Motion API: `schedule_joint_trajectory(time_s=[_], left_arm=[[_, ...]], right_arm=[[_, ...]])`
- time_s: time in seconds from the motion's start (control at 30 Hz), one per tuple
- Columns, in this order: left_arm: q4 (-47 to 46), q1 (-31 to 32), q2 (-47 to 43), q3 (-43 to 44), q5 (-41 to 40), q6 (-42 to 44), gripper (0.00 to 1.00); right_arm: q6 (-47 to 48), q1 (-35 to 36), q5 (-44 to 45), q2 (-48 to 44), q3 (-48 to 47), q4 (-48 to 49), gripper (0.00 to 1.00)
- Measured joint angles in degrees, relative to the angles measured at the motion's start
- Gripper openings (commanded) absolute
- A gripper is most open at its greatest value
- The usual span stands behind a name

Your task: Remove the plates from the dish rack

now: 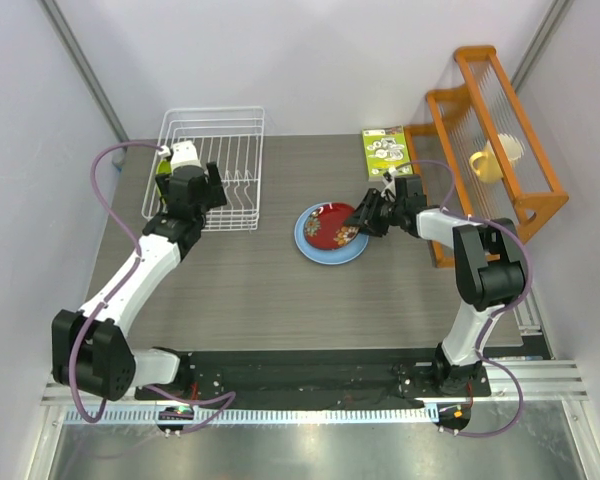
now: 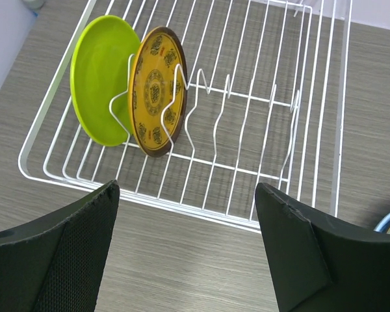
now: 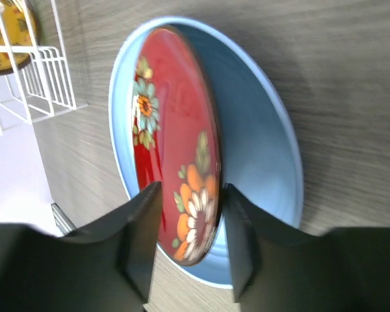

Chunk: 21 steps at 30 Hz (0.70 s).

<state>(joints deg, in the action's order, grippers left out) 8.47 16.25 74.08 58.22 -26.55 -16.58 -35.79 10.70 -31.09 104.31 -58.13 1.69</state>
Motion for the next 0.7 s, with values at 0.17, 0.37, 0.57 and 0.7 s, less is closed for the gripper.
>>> schedule_joint_trajectory(time_s=[0.17, 0.37, 0.57, 0.7], left_arm=[[0.0, -0.7, 0.9, 0.0, 0.1, -0.6, 0.85], [0.1, -1.3, 1.8, 0.0, 0.2, -1.0, 0.85], [0.2, -2.1, 2.6, 0.1, 0.3, -1.0, 0.85], [0.2, -2.7, 3.4, 0.5, 0.7, -1.0, 0.85]], right_arm=[[2.0, 0.0, -0.3, 0.0, -2.4, -2.2, 0.64], [7.6, 0.7, 3.9, 0.0, -7.1, -12.2, 0.66], [13.2, 2.6, 10.1, -0.5, -11.5, -21.5, 0.66], [15.3, 3.6, 11.1, -0.6, -11.7, -24.9, 0.66]])
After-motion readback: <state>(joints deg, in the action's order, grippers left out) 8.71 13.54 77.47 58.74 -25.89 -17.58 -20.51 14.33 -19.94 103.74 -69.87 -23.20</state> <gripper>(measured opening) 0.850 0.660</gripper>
